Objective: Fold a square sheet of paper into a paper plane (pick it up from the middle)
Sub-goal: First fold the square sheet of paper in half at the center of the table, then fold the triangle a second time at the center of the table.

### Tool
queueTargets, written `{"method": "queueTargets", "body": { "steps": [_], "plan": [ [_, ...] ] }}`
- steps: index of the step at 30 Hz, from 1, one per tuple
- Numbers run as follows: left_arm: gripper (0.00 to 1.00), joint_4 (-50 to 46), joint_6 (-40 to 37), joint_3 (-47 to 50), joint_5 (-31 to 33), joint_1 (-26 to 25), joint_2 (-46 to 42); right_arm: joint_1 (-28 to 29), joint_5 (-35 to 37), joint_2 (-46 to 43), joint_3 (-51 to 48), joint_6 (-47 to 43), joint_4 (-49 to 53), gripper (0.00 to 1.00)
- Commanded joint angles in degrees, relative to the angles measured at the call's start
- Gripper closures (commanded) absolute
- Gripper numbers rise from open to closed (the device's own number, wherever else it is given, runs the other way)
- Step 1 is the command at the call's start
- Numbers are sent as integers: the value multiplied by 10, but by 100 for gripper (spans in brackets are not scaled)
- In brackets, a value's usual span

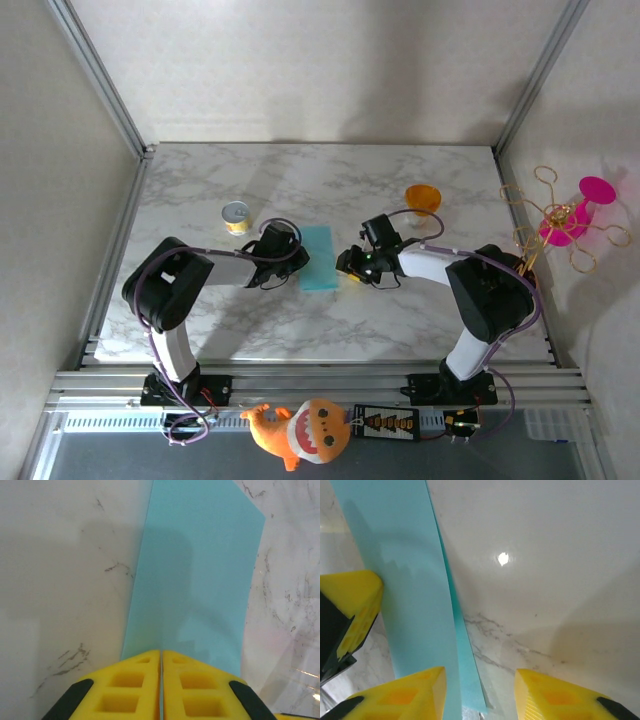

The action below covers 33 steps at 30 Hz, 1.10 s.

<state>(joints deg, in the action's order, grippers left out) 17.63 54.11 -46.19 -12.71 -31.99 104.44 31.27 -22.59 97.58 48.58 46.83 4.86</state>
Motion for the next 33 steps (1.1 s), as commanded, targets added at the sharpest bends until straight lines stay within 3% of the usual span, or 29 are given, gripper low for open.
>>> {"method": "queueTargets", "body": {
  "steps": [1,17,26,33],
  "plan": [
    [90,-24,1,19,23,4,7,1,-47,-8,-11,18,-18,58],
    [90,-29,-1,15,24,4,6,3,-133,7,-37,54,-91,62],
    [90,-29,0,13,24,4,8,6,-109,15,-36,43,-68,63],
    [90,-29,0,12,20,4,7,8,-126,19,-38,54,-108,64]
  ]
}}
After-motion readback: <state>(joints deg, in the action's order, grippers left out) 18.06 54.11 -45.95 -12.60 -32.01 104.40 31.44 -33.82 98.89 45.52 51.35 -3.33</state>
